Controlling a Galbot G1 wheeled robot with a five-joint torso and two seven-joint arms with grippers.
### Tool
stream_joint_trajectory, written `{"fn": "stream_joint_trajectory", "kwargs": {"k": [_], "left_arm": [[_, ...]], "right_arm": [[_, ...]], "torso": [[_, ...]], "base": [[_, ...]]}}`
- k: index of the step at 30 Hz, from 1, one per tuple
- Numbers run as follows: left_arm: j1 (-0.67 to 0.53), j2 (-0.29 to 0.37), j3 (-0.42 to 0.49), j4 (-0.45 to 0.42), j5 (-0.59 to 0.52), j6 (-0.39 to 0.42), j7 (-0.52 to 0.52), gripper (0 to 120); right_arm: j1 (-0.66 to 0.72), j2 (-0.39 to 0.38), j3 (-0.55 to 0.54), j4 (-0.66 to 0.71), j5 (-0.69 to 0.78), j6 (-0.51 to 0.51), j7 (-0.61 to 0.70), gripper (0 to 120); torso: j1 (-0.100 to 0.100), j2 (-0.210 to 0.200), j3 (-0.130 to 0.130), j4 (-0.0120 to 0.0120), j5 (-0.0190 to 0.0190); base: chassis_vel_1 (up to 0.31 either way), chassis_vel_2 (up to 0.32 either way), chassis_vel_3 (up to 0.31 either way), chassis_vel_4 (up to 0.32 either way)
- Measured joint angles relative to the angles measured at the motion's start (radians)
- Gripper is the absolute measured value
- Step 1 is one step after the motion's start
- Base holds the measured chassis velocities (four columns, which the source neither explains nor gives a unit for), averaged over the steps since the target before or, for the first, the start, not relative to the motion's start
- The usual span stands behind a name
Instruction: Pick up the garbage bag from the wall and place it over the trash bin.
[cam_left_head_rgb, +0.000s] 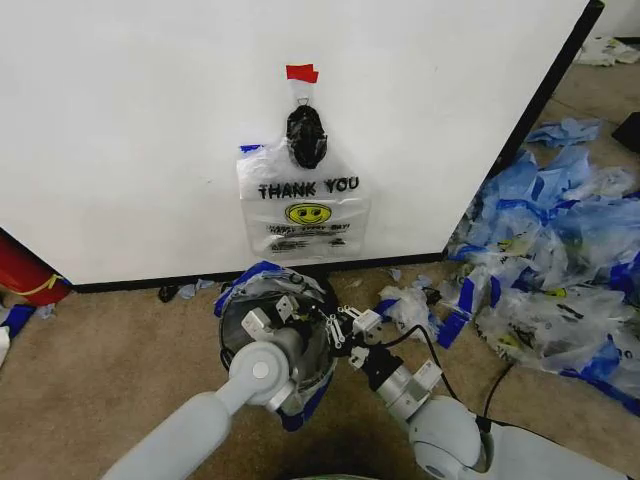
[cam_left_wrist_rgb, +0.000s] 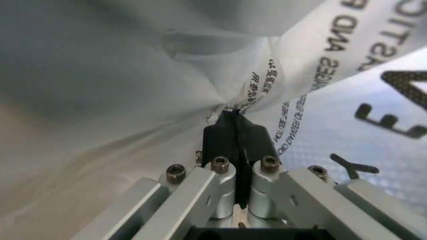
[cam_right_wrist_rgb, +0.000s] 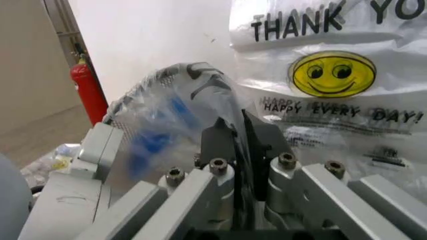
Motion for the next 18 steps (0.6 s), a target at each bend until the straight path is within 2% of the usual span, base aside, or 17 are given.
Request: {"fn": "stream_joint_trajectory", "kwargs": {"k": [10, 18], "left_arm": [[-0.012, 0.034, 0.010, -0.035, -0.016, 0.000, -0.056, 0], [0.018, 0.068, -0.021, -0.075, -0.016, 0.000, -0.064, 0]], "right_arm": [[-0.039, -0.002, 0.051, -0.020, -0.009, 0.009, -0.008, 0], [-0.050, 0.001, 0.058, -0.013, -0.008, 0.010, -0.008, 0]], "torso": [[0.000, 0.000, 0.000, -0.0002, 0.0000], [0.000, 0.000, 0.000, 0.0000, -0.0001]], "base": [[0.000, 0.000, 0.000, 0.000], [0.000, 0.000, 0.000, 0.000]]}}
